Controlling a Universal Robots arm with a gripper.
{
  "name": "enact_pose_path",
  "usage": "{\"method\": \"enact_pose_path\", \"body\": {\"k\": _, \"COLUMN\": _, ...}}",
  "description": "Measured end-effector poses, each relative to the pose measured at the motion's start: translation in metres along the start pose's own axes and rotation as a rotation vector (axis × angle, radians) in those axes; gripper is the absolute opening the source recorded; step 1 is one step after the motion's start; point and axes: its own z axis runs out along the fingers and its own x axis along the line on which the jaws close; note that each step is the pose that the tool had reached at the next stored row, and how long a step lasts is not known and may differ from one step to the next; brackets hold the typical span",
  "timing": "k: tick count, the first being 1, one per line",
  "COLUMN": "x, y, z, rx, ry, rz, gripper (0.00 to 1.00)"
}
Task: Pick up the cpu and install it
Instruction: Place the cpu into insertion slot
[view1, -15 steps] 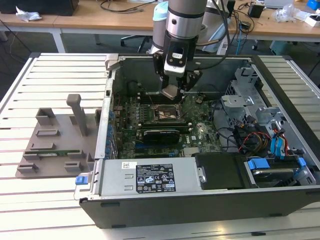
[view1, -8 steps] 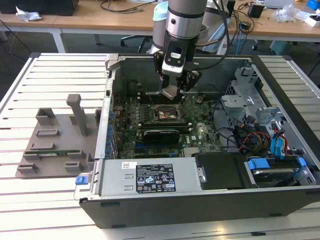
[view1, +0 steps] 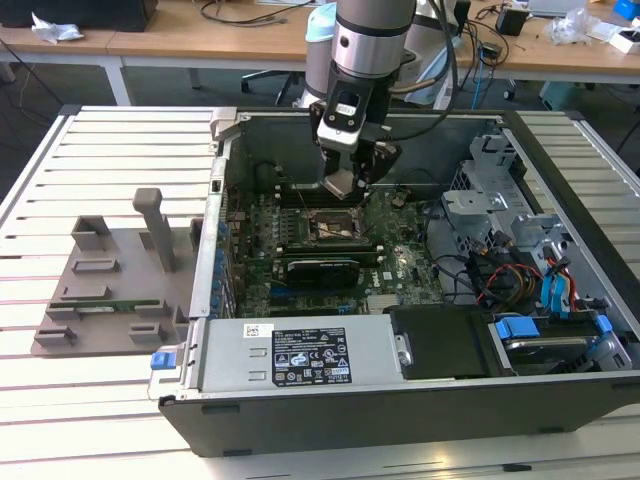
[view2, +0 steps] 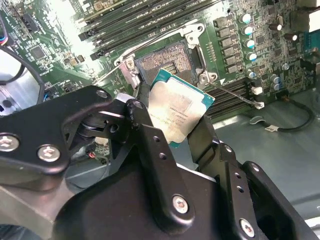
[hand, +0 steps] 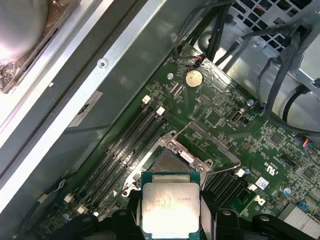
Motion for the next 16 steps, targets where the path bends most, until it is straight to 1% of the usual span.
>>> {"method": "enact_pose_path", "body": {"k": 5, "x": 0.0000, "y": 0.0000, "z": 0.0000, "rx": 0.0000, "ry": -0.0005, "rz": 0.044, "gripper": 0.55}}
{"method": "enact_pose_path", "body": {"k": 16, "x": 0.0000, "y": 0.0000, "z": 0.0000, "rx": -0.0003, "ry": -0.0009, "rz": 0.112, "gripper": 0.55}}
